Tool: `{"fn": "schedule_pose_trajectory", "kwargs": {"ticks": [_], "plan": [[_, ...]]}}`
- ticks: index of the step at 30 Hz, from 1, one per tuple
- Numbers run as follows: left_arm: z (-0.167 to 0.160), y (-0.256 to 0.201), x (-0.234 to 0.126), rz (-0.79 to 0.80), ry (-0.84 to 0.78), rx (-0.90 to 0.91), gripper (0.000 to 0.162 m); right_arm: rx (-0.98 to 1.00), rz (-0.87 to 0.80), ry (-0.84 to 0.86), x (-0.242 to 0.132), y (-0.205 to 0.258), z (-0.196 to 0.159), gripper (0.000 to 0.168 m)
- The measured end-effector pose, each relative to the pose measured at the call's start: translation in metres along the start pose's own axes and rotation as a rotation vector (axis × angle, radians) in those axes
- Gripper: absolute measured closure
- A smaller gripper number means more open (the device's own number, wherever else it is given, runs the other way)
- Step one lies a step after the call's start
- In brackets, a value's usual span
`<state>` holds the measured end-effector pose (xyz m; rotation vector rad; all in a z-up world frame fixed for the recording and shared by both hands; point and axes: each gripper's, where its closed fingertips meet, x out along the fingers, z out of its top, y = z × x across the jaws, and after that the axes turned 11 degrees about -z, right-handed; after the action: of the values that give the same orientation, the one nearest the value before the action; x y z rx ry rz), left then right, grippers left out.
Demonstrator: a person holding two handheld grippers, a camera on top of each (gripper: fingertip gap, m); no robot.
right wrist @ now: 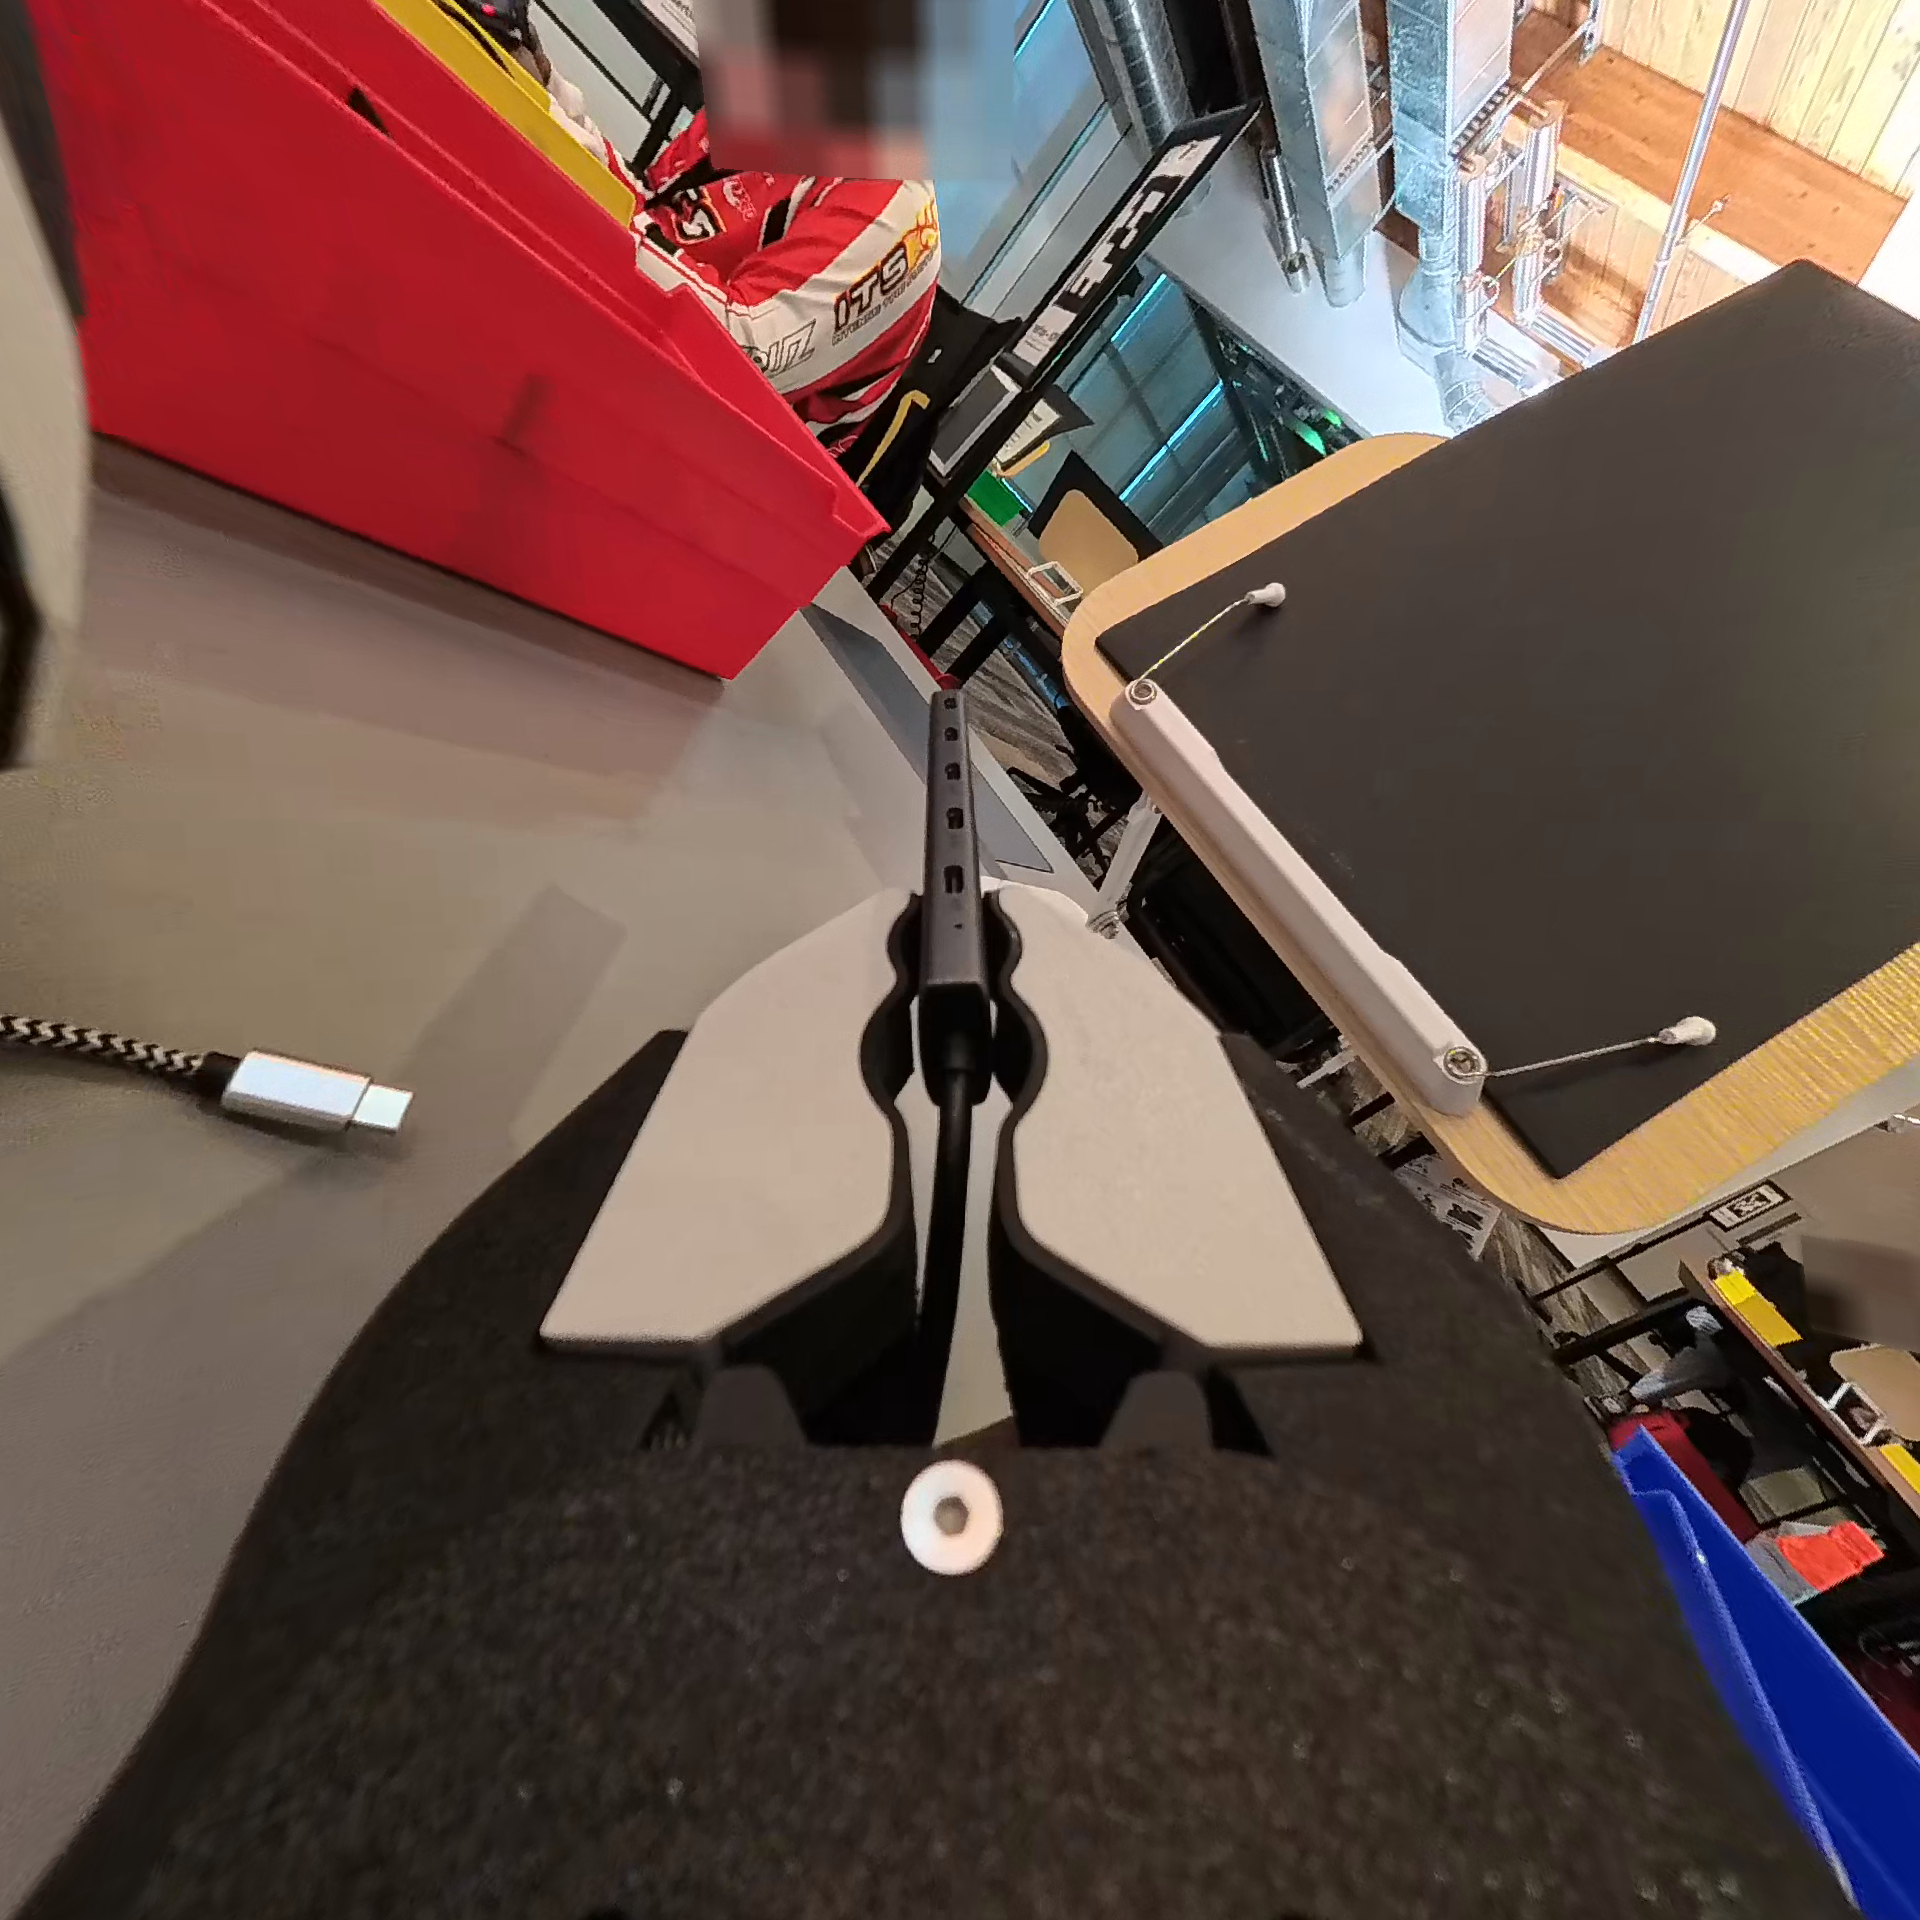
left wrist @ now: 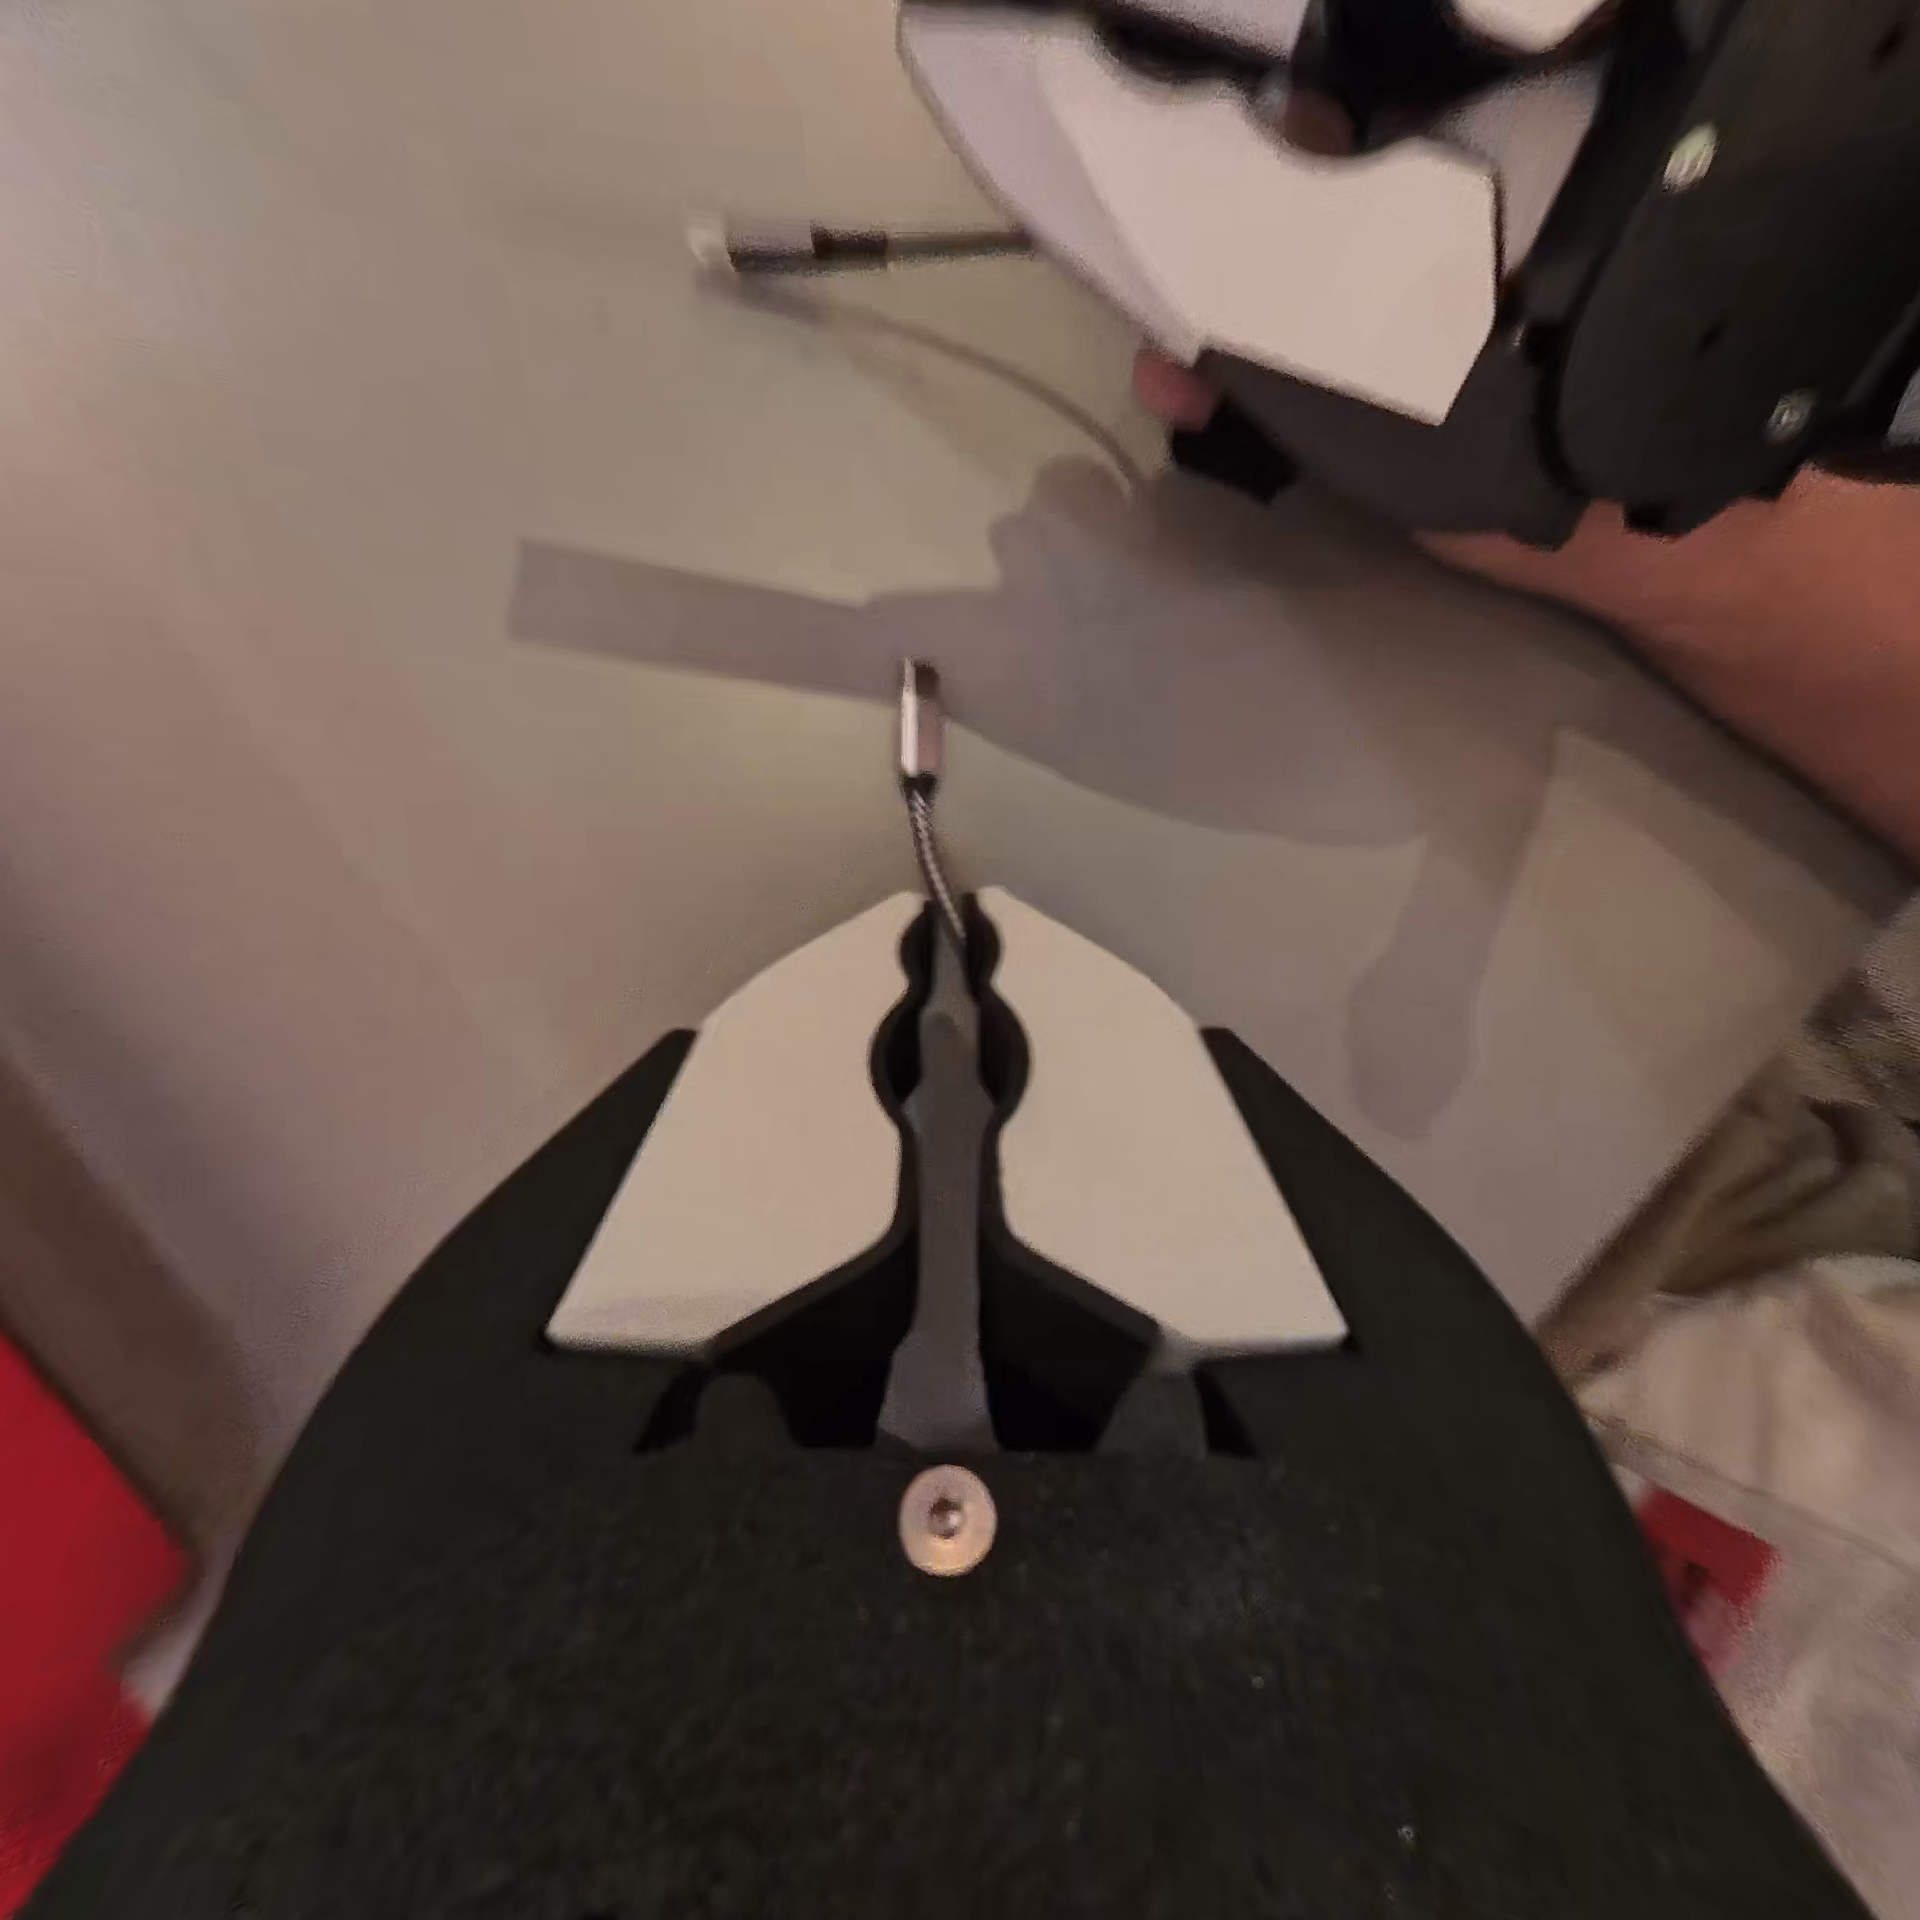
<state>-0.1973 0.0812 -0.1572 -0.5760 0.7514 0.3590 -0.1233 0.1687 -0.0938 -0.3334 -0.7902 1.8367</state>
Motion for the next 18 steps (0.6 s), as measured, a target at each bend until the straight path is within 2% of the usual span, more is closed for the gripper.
{"fn": "schedule_pose_trajectory", "kwargs": {"ticks": [1,4,5,7,10,12,14,16,18], "plan": [[-0.010,-0.004,0.006,-0.028,0.039,-0.038,0.143,-0.002,0.001,-0.001,0.000,0.000,0.000,0.159],[-0.033,-0.010,0.022,-0.011,0.085,-0.069,0.137,-0.005,0.005,0.001,0.000,0.001,0.000,0.159],[-0.034,-0.013,0.025,-0.003,0.080,-0.055,0.147,-0.005,0.006,0.002,0.000,0.002,0.000,0.159],[-0.036,-0.019,0.029,0.005,0.108,-0.010,0.155,-0.002,0.007,0.002,0.001,0.002,0.000,0.159],[-0.027,-0.010,0.024,0.106,0.103,0.095,0.158,-0.001,0.006,0.004,0.001,0.001,0.000,0.159],[0.002,0.009,-0.004,0.250,-0.013,0.165,0.159,0.007,-0.001,0.003,0.001,-0.001,0.000,0.159],[0.040,0.030,-0.053,0.436,-0.174,0.208,0.159,0.023,-0.012,0.004,0.001,-0.004,0.000,0.159],[0.075,0.035,-0.110,0.618,-0.347,0.292,0.159,0.049,-0.027,0.002,0.001,-0.009,0.000,0.159],[0.095,0.024,-0.149,0.773,-0.465,0.416,0.159,0.083,-0.034,0.010,0.002,-0.013,-0.002,0.159]]}}
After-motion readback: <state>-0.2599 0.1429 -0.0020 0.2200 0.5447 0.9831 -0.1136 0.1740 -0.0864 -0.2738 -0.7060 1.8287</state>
